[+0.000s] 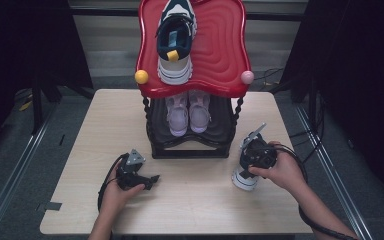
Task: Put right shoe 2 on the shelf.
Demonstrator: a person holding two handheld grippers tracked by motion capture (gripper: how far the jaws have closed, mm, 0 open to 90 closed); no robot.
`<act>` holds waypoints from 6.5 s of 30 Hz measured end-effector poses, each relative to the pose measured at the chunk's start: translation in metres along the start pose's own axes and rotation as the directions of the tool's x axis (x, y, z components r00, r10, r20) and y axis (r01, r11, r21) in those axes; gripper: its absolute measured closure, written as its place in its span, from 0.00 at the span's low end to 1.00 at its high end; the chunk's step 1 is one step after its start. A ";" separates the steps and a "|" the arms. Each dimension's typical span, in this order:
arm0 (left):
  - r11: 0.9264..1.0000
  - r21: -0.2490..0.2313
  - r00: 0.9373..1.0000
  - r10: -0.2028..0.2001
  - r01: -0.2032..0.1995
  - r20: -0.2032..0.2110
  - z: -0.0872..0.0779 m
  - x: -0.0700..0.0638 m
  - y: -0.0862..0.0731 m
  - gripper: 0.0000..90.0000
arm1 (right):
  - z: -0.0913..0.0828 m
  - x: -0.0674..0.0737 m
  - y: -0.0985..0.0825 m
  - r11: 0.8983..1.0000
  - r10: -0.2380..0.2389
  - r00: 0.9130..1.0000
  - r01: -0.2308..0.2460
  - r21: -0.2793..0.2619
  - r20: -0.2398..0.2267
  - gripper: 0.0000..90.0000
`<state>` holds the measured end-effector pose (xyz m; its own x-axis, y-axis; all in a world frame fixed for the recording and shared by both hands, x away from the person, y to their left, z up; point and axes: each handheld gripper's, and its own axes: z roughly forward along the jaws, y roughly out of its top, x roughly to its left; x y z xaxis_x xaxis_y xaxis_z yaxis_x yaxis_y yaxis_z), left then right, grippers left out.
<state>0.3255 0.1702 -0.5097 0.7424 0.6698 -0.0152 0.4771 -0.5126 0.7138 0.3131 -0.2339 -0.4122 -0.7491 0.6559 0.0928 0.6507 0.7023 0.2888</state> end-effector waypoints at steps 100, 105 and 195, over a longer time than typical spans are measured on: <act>1.000 0.001 1.000 0.005 -0.005 0.000 0.000 0.000 0.000 0.11 | -0.204 0.003 0.083 0.934 -0.291 0.957 0.284 0.216 0.000 0.83; 1.000 0.000 1.000 -0.001 0.001 0.003 0.000 0.000 0.000 0.11 | -0.235 0.005 0.096 0.935 -0.298 0.954 0.285 0.209 0.029 0.83; 1.000 -0.001 1.000 0.000 0.000 0.007 0.000 0.000 0.000 0.10 | -0.234 0.048 0.252 0.794 -0.606 0.774 0.574 0.200 0.186 0.81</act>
<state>0.3259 0.1700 -0.5099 0.7458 0.6659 -0.0203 0.4766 -0.5120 0.7146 0.4120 -0.0905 -0.1119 -0.9507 0.1335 -0.2800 0.1120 0.9895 0.0916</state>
